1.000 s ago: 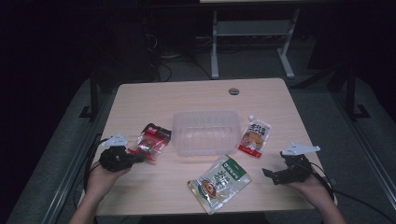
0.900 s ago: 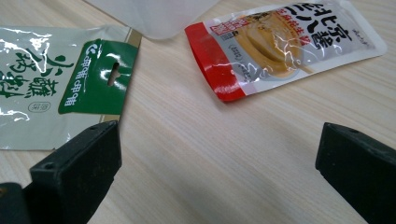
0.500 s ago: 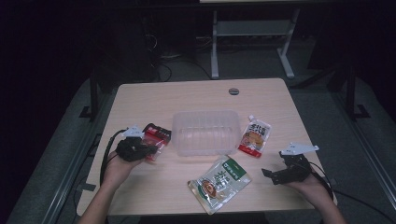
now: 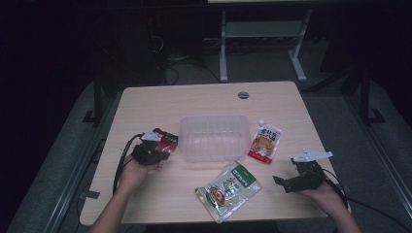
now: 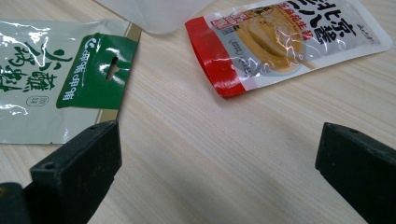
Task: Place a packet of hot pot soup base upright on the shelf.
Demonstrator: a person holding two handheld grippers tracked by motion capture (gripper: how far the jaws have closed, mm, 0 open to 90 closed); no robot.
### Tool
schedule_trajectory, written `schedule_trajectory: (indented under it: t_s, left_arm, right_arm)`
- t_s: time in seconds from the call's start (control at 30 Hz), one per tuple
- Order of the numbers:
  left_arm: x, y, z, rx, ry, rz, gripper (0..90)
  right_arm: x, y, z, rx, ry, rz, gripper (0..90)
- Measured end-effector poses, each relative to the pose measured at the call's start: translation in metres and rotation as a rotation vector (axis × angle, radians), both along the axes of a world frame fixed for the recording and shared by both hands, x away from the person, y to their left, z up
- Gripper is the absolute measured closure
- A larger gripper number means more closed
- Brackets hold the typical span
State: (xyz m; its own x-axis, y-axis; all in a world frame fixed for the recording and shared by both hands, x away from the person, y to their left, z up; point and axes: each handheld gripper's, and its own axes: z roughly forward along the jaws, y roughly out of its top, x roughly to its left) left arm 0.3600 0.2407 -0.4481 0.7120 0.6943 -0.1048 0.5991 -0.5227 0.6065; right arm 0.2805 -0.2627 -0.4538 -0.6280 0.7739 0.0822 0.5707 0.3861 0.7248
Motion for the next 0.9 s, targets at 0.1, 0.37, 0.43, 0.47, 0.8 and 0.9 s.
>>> schedule_trajectory:
  t_s: [0.1,0.37,0.43,0.47,0.8,0.9]
  left_arm:
    - [-0.002,0.003,-0.003,0.022,0.027,0.007,89.8]
    - [-0.004,0.018,-0.001,0.046,0.026,0.028,89.8]
    - [-0.007,0.027,0.000,0.065,0.021,0.052,89.8]
    - [-0.007,0.030,0.000,0.071,0.019,0.060,89.8]
    - [-0.007,0.074,0.006,0.074,0.013,0.187,89.8]
    - [-0.003,0.075,0.015,0.055,-0.013,0.183,89.8]
  right_arm:
    - [0.000,0.000,0.000,-0.001,0.000,0.001,0.0]
    - [0.000,-0.001,-0.001,-0.003,0.007,-0.003,0.0]
    - [0.000,-0.002,-0.001,-0.005,0.006,-0.002,0.0]
    - [-0.001,-0.001,-0.001,-0.005,0.007,-0.002,0.0]
    - [-0.001,0.000,-0.002,-0.011,0.015,0.002,0.1]
    - [0.000,0.000,-0.001,-0.007,0.015,0.003,0.1]
